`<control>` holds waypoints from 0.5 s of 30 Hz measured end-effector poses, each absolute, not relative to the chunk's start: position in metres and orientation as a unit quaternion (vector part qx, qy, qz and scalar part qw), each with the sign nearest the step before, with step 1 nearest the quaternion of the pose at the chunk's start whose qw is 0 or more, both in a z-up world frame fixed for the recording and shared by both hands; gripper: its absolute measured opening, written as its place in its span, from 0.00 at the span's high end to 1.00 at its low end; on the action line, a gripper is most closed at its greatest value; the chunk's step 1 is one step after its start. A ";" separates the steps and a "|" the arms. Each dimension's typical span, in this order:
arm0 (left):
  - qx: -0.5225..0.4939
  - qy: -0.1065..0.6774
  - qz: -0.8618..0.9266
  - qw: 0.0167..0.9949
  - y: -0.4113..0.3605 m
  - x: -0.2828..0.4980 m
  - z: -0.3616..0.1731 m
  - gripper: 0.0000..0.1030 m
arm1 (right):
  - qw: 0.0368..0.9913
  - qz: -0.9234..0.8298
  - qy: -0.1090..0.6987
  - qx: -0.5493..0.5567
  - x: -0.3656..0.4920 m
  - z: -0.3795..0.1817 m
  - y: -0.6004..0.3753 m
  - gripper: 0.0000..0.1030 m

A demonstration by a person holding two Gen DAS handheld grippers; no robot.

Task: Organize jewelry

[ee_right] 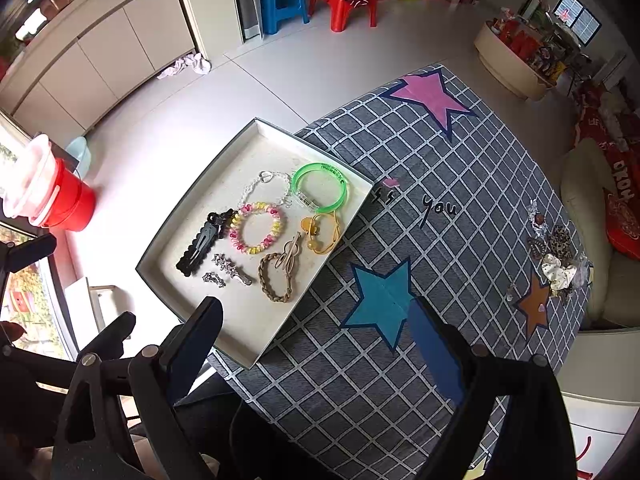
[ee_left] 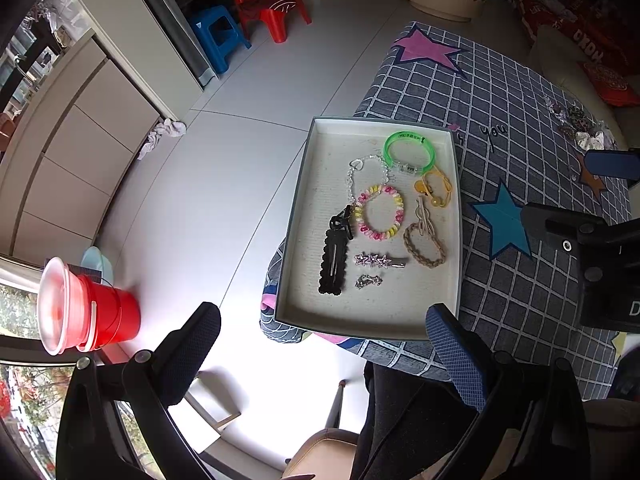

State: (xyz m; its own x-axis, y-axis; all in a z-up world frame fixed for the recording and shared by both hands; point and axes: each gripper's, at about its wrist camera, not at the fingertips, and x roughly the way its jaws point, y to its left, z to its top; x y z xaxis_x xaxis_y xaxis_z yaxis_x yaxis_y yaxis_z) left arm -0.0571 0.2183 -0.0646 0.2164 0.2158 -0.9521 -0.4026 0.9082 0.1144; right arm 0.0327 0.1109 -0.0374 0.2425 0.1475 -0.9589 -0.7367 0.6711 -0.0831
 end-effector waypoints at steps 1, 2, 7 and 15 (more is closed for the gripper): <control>-0.079 0.593 0.199 0.776 0.218 -0.057 -0.065 0.00 | 0.739 0.299 0.538 -0.274 0.033 -0.037 0.111 0.08; -0.078 0.593 0.199 0.776 0.218 -0.057 -0.065 0.00 | 0.739 0.298 0.538 -0.274 0.031 -0.038 0.111 0.08; -0.079 0.593 0.199 0.776 0.218 -0.057 -0.065 0.00 | 0.739 0.299 0.538 -0.274 0.033 -0.037 0.111 0.08; -0.079 0.594 0.200 0.776 0.218 -0.057 -0.064 0.00 | 0.739 0.299 0.538 -0.274 0.032 -0.038 0.111 0.08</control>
